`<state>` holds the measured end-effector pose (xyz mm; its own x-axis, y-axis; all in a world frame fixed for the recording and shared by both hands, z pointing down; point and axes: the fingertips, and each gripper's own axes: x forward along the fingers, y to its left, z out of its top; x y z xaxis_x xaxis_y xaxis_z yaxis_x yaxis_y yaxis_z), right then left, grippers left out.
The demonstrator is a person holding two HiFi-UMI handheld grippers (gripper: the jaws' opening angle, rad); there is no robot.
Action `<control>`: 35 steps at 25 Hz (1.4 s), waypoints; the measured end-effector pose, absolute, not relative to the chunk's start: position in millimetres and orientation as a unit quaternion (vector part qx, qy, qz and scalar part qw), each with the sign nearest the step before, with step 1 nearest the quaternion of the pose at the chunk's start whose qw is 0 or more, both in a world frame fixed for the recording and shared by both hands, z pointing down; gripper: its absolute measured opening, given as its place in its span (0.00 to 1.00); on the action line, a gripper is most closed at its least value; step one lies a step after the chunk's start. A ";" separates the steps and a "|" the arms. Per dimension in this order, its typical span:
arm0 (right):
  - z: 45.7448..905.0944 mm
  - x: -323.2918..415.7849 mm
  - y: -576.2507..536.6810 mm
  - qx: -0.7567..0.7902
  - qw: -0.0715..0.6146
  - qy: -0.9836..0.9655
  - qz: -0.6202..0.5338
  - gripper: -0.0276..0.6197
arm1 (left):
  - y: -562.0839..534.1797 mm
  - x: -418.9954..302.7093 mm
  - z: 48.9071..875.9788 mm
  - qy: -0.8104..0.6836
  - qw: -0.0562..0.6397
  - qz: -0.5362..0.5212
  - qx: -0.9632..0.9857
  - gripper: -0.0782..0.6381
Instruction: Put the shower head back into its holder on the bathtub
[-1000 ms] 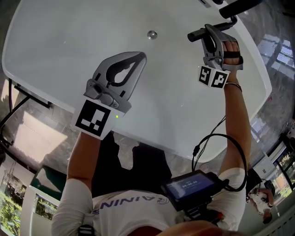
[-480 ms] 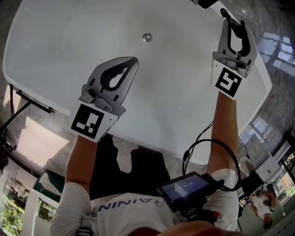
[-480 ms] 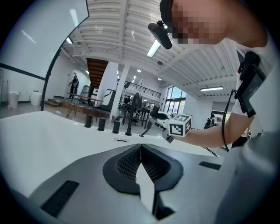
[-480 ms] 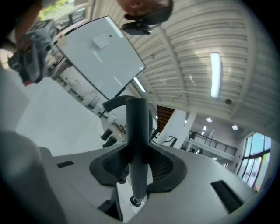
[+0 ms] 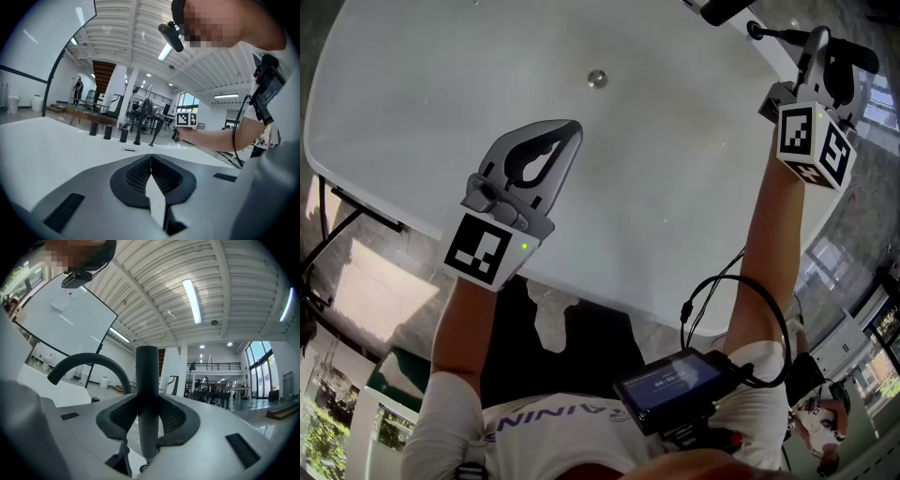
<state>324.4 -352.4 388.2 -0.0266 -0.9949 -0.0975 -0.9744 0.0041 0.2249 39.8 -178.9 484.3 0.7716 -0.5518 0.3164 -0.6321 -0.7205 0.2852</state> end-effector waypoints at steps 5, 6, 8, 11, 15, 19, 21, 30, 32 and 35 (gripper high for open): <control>404.5 331.6 -379.5 0.697 0.054 -0.710 -0.084 0.26 | -184.8 37.6 484.3 -0.321 0.192 0.108 0.921 0.13; 410.5 334.8 -384.7 0.699 0.054 -0.710 -0.072 0.26 | -186.1 37.0 484.4 -0.321 0.192 0.107 0.921 0.13; 424.0 341.7 -393.6 0.701 0.054 -0.709 -0.047 0.26 | -188.0 35.6 486.1 -0.322 0.192 0.107 0.921 0.13; 445.6 351.4 -405.0 0.702 0.064 -0.709 -0.022 0.26 | -190.0 34.2 491.8 -0.324 0.197 0.109 0.919 0.13; 464.3 354.7 -417.1 0.700 0.078 -0.710 -0.001 0.26 | -191.8 32.6 494.7 -0.324 0.199 0.111 0.918 0.13; 471.3 349.5 -420.6 0.695 0.090 -0.713 0.000 0.26 | -192.9 30.1 496.5 -0.322 0.203 0.111 0.918 0.13; 475.6 350.1 -422.6 0.693 0.093 -0.715 0.001 0.26 | -193.6 31.8 499.8 -0.321 0.204 0.110 0.918 0.13; 492.2 357.1 -423.0 0.697 0.096 -0.710 0.012 0.26 | -194.1 31.2 507.7 -0.318 0.206 0.116 0.918 0.13; 496.7 358.0 -422.6 0.698 0.094 -0.709 0.017 0.26 | -193.5 29.4 508.8 -0.319 0.206 0.116 0.918 0.13; 505.0 363.4 -422.5 0.703 0.084 -0.706 0.027 0.26 | -191.8 28.4 514.8 -0.319 0.209 0.117 0.917 0.13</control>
